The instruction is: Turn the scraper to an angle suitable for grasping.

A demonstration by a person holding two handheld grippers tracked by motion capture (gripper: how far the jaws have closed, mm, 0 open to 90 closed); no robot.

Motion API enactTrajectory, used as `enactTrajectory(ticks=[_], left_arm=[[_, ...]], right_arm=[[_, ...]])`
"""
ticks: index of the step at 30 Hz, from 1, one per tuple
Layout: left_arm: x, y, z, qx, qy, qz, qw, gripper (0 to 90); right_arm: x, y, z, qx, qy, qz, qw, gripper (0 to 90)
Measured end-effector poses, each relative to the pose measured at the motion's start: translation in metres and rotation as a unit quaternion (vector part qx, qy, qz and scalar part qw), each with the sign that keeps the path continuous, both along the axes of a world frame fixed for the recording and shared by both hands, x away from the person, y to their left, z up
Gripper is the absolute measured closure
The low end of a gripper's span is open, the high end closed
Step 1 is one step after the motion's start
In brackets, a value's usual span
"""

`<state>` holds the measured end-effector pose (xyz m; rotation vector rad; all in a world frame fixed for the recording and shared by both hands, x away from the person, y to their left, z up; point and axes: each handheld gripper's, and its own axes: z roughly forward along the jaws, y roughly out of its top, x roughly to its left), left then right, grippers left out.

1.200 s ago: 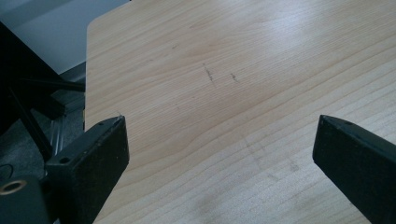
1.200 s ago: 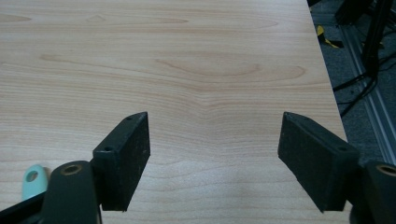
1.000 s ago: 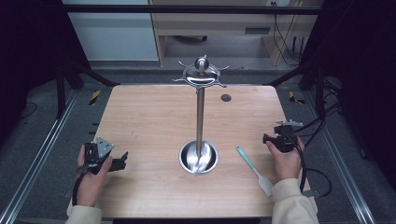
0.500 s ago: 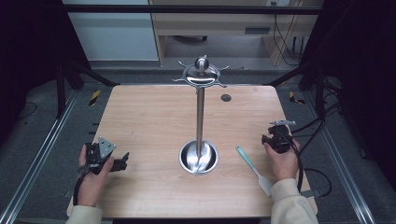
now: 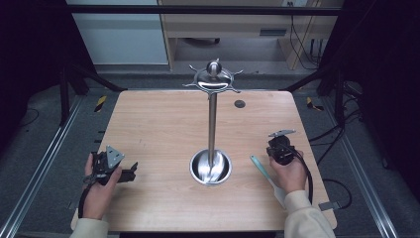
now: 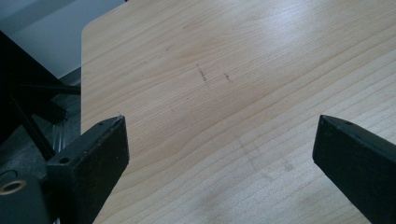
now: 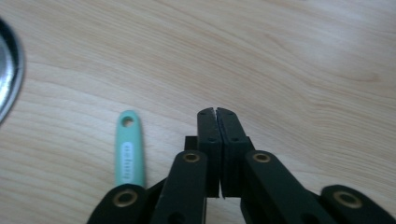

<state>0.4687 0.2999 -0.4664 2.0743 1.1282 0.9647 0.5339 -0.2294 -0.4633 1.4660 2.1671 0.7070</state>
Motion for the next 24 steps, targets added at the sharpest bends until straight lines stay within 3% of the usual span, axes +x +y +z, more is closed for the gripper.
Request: enactTrajectory(ticks=[5, 24], left_arm=[[0.000, 0.000, 0.000, 0.003, 0.000, 0.001, 1.0000, 3.4], [0.000, -0.001, 0.000, 0.010, 0.002, -0.004, 0.9999, 3.3]], right_arm=[[0.001, 0.011, -0.006, 0.006, 0.037, 0.028, 0.9989, 90.0], [0.002, 0.022, -0.013, -0.006, 0.060, 0.057, 0.9965, 90.0]])
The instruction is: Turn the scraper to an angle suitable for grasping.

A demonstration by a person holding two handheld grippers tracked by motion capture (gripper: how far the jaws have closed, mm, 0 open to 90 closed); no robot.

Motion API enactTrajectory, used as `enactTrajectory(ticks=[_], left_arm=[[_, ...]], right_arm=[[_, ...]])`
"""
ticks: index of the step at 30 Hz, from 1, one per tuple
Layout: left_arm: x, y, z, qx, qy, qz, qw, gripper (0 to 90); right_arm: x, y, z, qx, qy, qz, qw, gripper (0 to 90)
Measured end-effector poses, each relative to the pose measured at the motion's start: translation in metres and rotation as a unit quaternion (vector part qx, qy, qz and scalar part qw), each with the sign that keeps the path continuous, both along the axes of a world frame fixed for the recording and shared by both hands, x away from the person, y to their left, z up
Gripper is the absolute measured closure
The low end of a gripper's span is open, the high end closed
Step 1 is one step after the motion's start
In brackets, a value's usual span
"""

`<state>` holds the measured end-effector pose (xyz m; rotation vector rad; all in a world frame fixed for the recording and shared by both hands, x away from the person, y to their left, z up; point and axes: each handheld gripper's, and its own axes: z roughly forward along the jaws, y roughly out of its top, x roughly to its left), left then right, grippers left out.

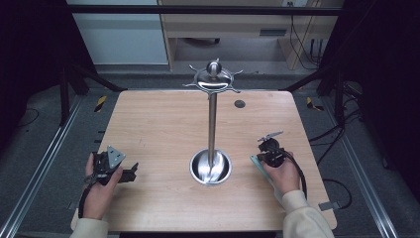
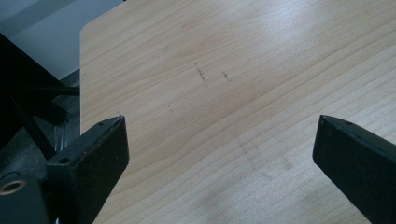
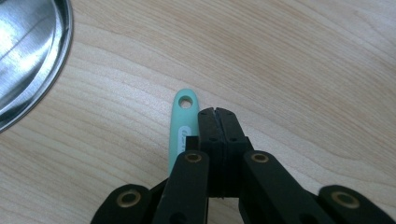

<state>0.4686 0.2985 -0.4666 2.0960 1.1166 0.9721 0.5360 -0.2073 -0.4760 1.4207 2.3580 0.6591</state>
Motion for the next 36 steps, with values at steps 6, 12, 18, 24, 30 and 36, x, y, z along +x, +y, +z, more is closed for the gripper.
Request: enactTrajectory(ticks=[6, 12, 18, 24, 30, 36], left_arm=[[0.000, 0.000, 0.000, 0.002, 0.000, -0.001, 1.0000, 3.4], [0.000, -0.001, 0.000, 0.004, 0.001, -0.002, 1.0000, 3.4], [0.000, -0.001, 0.000, 0.005, 0.001, -0.002, 1.0000, 3.3], [0.000, 0.000, 0.000, 0.004, 0.000, -0.002, 1.0000, 3.3], [0.000, -0.001, 0.000, 0.006, 0.000, -0.002, 1.0000, 3.4], [-0.001, -0.002, -0.001, 0.009, 0.001, -0.003, 1.0000, 3.3]], right_arm=[[0.000, 0.002, -0.001, 0.000, 0.006, 0.008, 1.0000, 90.0], [-0.005, 0.010, 0.000, 0.002, 0.016, 0.034, 0.9993, 90.0], [-0.011, 0.017, 0.001, -0.001, 0.029, 0.063, 0.9976, 90.0], [-0.016, 0.026, 0.003, -0.002, 0.048, 0.094, 0.9944, 90.0], [-0.018, 0.026, 0.003, 0.001, 0.054, 0.104, 0.9931, 88.9], [-0.019, 0.029, 0.019, -0.011, 0.038, 0.113, 0.9928, 83.7]])
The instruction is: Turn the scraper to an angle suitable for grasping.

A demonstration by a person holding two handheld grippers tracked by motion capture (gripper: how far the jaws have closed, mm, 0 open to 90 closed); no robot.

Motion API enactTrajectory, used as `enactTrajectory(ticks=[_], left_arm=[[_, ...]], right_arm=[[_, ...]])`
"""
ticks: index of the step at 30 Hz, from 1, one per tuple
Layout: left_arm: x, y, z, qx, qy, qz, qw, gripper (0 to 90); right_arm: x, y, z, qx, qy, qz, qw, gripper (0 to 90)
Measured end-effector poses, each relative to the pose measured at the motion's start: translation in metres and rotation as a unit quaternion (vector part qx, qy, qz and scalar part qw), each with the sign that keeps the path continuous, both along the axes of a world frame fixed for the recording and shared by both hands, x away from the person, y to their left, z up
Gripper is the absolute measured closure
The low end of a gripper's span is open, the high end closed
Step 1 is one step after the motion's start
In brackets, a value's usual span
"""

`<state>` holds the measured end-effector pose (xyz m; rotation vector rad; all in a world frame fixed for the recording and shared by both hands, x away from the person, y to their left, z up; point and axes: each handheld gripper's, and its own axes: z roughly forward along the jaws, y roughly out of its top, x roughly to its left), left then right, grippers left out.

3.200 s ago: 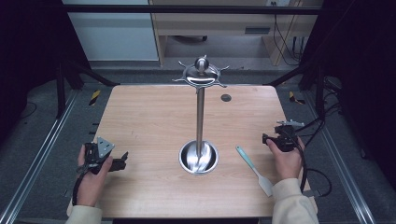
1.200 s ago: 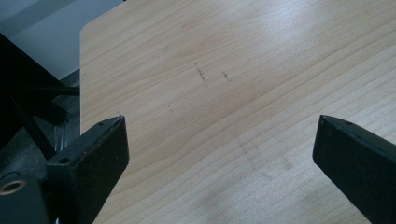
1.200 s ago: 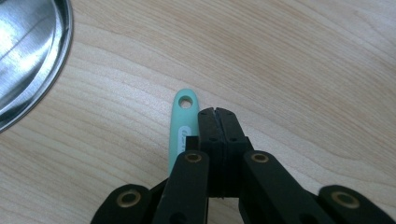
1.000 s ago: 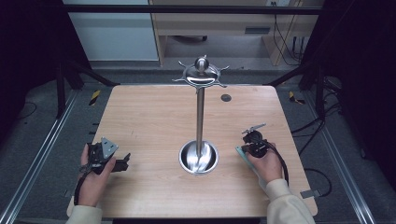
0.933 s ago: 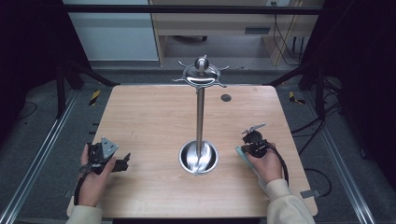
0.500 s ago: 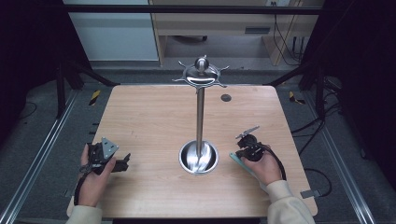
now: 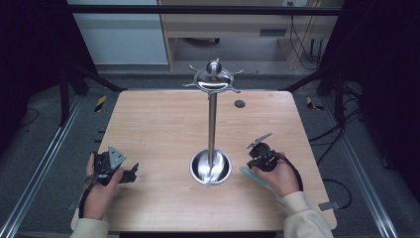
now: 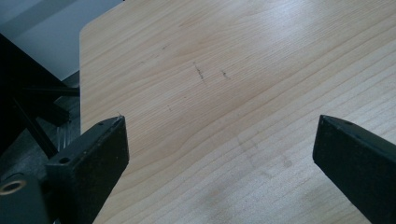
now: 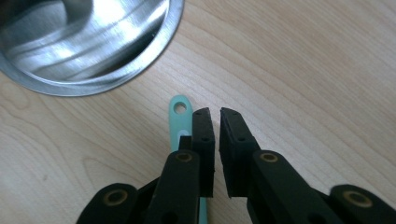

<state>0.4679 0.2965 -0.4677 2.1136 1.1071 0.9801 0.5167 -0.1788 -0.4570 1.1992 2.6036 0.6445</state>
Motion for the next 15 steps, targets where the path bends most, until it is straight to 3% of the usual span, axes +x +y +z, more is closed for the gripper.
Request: enactTrajectory(ticks=[3, 4, 6, 7, 15], left_arm=[[-0.001, 0.000, 0.000, 0.001, 0.001, 0.000, 1.0000, 3.3], [-0.001, 0.000, 0.000, 0.003, 0.002, -0.001, 1.0000, 3.4], [-0.001, 0.000, 0.000, 0.002, 0.001, 0.000, 1.0000, 3.4], [-0.001, 0.000, 0.000, 0.001, 0.000, 0.001, 1.0000, 3.3], [0.001, -0.001, 0.000, 0.004, 0.000, -0.003, 1.0000, 3.4]], right_arm=[[0.000, 0.004, 0.007, -0.020, 0.005, 0.007, 0.9998, 81.1], [0.002, 0.005, 0.008, -0.030, 0.025, 0.009, 0.9992, 78.2], [0.004, 0.007, 0.007, -0.033, 0.034, 0.011, 0.9988, 76.8], [0.006, 0.009, 0.004, -0.043, 0.051, 0.013, 0.9977, 73.5], [0.007, 0.013, 0.003, -0.056, 0.071, 0.023, 0.9956, 67.5]])
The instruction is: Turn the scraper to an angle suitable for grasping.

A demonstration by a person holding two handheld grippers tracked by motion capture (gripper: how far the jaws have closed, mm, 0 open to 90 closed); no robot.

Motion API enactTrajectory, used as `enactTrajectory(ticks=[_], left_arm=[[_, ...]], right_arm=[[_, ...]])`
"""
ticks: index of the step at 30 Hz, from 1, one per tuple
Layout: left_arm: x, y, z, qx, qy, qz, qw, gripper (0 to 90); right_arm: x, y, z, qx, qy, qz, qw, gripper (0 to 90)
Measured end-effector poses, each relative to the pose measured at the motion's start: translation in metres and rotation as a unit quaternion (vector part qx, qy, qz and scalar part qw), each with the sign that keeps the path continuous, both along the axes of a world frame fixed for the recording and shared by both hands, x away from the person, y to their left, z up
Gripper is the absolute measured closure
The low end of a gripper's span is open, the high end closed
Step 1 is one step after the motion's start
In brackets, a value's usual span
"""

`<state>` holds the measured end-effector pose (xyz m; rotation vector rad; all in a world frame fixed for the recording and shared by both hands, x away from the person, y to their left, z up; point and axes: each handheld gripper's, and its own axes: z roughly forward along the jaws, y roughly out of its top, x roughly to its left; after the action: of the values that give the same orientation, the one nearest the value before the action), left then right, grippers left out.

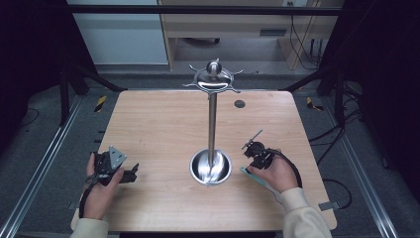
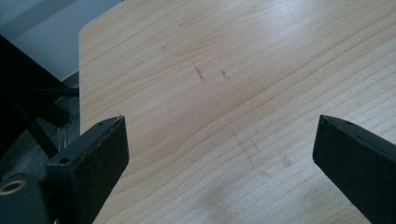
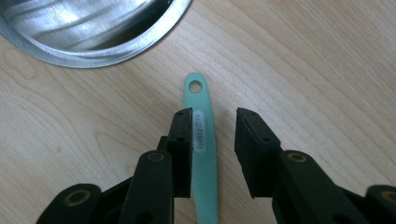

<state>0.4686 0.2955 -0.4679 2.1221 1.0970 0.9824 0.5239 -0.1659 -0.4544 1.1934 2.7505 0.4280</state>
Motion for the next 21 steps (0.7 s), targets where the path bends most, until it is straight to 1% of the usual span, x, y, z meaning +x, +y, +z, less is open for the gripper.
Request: enactTrajectory(ticks=[2, 4, 5, 7, 9, 13, 14, 15, 16, 17, 18, 21], left_arm=[[0.000, 0.000, 0.000, 0.000, 0.000, 0.000, 1.0000, 3.4], [0.000, -0.001, 0.000, 0.001, 0.000, -0.001, 1.0000, 3.3], [0.000, -0.001, 0.000, 0.001, 0.001, -0.001, 1.0000, 3.3], [0.000, -0.001, 0.000, 0.003, 0.000, -0.001, 1.0000, 3.3], [0.001, 0.000, 0.000, 0.002, 0.001, -0.001, 1.0000, 3.3], [0.001, 0.000, -0.001, 0.002, 0.002, -0.001, 1.0000, 3.3], [0.001, -0.001, -0.001, 0.004, 0.002, -0.003, 1.0000, 3.3], [0.001, -0.001, -0.001, 0.004, 0.002, -0.003, 1.0000, 3.3], [0.001, -0.001, -0.001, 0.004, 0.002, -0.003, 1.0000, 3.3], [0.001, -0.002, -0.001, 0.006, 0.004, -0.004, 1.0000, 3.3], [0.001, -0.002, -0.001, 0.007, 0.004, -0.005, 1.0000, 3.3], [0.001, -0.003, -0.001, 0.006, 0.003, -0.005, 1.0000, 3.3]], right_arm=[[0.000, 0.000, 0.000, -0.002, 0.003, 0.000, 1.0000, 66.7], [0.001, 0.001, -0.001, -0.004, 0.005, 0.007, 1.0000, 66.0], [0.001, 0.004, -0.004, -0.006, 0.012, 0.013, 0.9998, 65.3], [0.001, 0.004, -0.005, -0.008, 0.013, 0.016, 0.9998, 65.1], [0.001, 0.007, -0.007, -0.013, 0.021, 0.020, 0.9995, 64.8], [0.001, 0.007, -0.008, -0.017, 0.024, 0.023, 0.9993, 64.9], [0.002, 0.006, -0.009, -0.020, 0.018, 0.038, 0.9989, 65.1], [0.002, 0.006, -0.009, -0.020, 0.018, 0.038, 0.9989, 65.1], [0.001, 0.008, -0.009, -0.020, 0.032, 0.016, 0.9991, 65.2], [0.001, 0.008, -0.009, -0.020, 0.032, 0.016, 0.9991, 65.2], [0.001, 0.007, -0.010, -0.020, 0.032, 0.024, 0.9990, 65.7], [0.002, 0.008, -0.011, -0.022, 0.034, 0.024, 0.9989, 66.1]])
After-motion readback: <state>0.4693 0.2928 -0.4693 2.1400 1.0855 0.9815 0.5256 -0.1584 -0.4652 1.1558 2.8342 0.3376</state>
